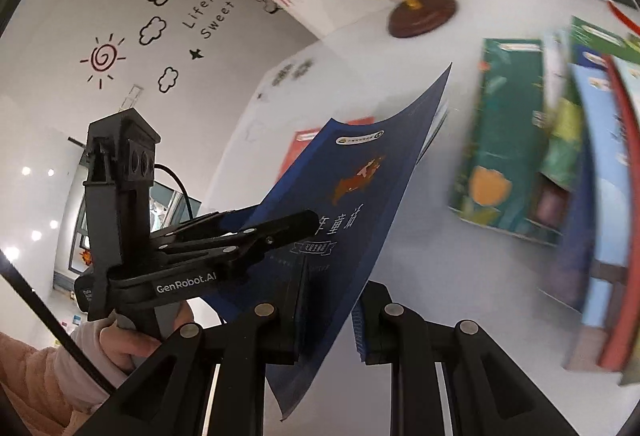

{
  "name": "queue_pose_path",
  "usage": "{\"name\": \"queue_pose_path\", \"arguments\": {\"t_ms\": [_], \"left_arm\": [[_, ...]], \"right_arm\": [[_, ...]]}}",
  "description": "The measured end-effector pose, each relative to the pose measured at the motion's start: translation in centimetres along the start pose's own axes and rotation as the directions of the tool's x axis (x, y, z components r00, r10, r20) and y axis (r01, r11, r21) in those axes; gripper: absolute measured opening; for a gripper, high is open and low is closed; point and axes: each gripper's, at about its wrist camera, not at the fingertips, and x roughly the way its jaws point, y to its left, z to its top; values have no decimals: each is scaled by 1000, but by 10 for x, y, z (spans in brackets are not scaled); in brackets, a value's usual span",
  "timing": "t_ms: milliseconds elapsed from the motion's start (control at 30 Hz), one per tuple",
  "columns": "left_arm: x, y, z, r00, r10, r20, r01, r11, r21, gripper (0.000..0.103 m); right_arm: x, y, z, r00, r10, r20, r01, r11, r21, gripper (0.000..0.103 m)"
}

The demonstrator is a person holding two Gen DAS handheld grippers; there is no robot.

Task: Organize books
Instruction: 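Lower the dark blue book onto the red book with both tools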

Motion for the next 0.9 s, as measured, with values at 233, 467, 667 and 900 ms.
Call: {"name": "queue_pose_path", "arguments": {"t_ms": [233,467,667,900], "left_arm": [[-2,49,7,1000,23,6,-22,998,-53,58],[1,86,10,998,58,3,-58,995,-76,58],[29,115,10,995,82,-61,-87,992,-90,58],[49,139,7,992,82,-98,-92,990,-104,59]], "right_arm": [[43,31,12,999,13,-42,-16,998,-55,21],[83,48,21,998,28,-64,-32,998,-63,21],[116,43,23,996,18,-91,-21,999,-25,21],[141,36,13,991,-14,-130,16,1000,16,21]]}}
